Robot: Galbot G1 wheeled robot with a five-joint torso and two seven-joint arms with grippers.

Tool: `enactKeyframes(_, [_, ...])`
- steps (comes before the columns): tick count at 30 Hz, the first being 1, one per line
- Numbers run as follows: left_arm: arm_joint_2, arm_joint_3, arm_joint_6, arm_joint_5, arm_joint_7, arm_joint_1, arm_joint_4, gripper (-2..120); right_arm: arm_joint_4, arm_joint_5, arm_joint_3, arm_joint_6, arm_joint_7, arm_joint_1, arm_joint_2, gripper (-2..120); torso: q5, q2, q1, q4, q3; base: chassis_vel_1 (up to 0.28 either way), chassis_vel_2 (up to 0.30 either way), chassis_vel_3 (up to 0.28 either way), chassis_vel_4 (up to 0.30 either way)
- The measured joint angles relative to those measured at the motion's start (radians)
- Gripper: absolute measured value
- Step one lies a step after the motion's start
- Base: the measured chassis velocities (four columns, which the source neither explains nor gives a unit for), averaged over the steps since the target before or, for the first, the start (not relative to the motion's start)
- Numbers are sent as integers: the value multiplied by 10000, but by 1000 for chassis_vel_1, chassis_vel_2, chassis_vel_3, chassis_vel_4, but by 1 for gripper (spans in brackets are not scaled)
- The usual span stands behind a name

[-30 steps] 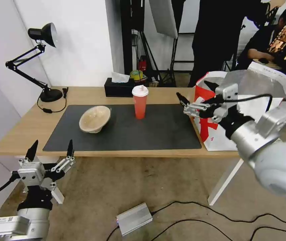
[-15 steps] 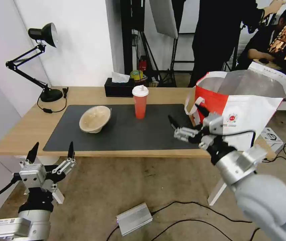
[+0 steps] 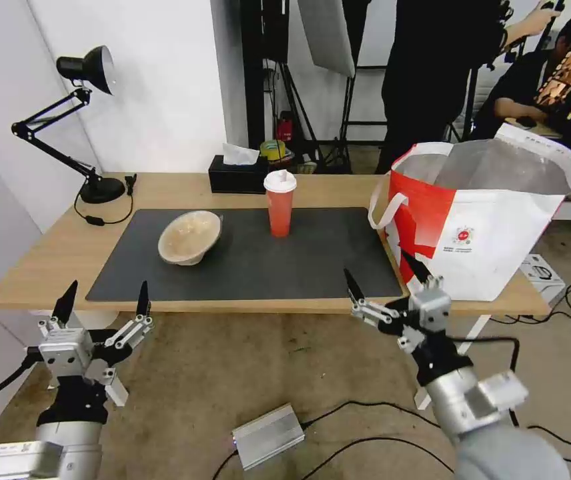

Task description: Pick up the trash from the table and place it into the takeout bag.

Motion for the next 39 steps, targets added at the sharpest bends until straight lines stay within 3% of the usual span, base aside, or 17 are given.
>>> enactKeyframes(8, [-97,-55,-430,-1,301,19,2,100,19,-96,384,68,284,-711,411,100,2,0,1,0,1,0,0,0,0])
enactKeyframes(16, [-373,75,-667,-6,307,72,4,100,24,45,1434,87,449,-888,524,100,3,-1,1,0,1,0,0,0,0])
enactKeyframes(32, [-1094,695,-1696,711,221,620,190,100,52,45,1569,-94,634,-854,945,100,4,-1,1,1,1,0,0,0,0])
enactKeyframes(39, [-1132,964,-1729,985,-52,648,226,100,49,-69,1392,88,644,-947,1129,100,3,-1,2,0,1,0,0,0,0])
